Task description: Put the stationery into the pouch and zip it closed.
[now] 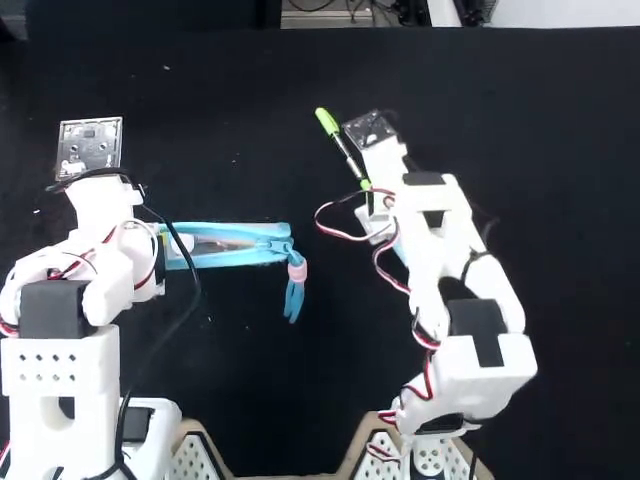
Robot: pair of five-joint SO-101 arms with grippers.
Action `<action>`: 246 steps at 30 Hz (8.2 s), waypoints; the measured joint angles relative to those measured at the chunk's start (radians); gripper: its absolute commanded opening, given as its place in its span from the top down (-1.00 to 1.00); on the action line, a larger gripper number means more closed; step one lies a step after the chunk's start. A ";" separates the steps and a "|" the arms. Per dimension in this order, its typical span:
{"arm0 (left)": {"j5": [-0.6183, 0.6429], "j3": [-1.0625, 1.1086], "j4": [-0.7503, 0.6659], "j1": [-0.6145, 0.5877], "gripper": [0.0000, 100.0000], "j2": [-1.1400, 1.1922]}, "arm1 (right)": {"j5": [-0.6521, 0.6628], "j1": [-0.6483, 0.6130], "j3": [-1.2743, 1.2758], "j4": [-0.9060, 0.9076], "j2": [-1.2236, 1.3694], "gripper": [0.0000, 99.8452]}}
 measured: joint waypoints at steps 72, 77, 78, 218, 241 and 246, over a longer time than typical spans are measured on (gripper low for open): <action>0.000 0.018 -0.006 0.000 0.94 0.000 | 0.064 -0.014 -0.235 0.304 0.189 0.69; 0.000 0.018 -0.006 0.000 0.94 0.000 | 0.107 -0.014 -0.173 0.230 0.164 0.76; 0.000 0.018 -0.006 0.000 0.94 0.000 | 0.109 -0.014 -0.169 0.224 0.161 0.86; 0.000 0.031 -0.018 0.000 0.94 0.000 | -0.250 -0.410 0.187 0.137 -1.577 0.73; 0.000 0.041 -0.023 0.000 0.94 0.000 | -0.250 -0.104 0.413 -0.362 -0.551 0.73; 0.000 0.041 -0.023 0.000 0.94 0.000 | -0.250 -0.104 0.413 -0.532 -0.374 0.73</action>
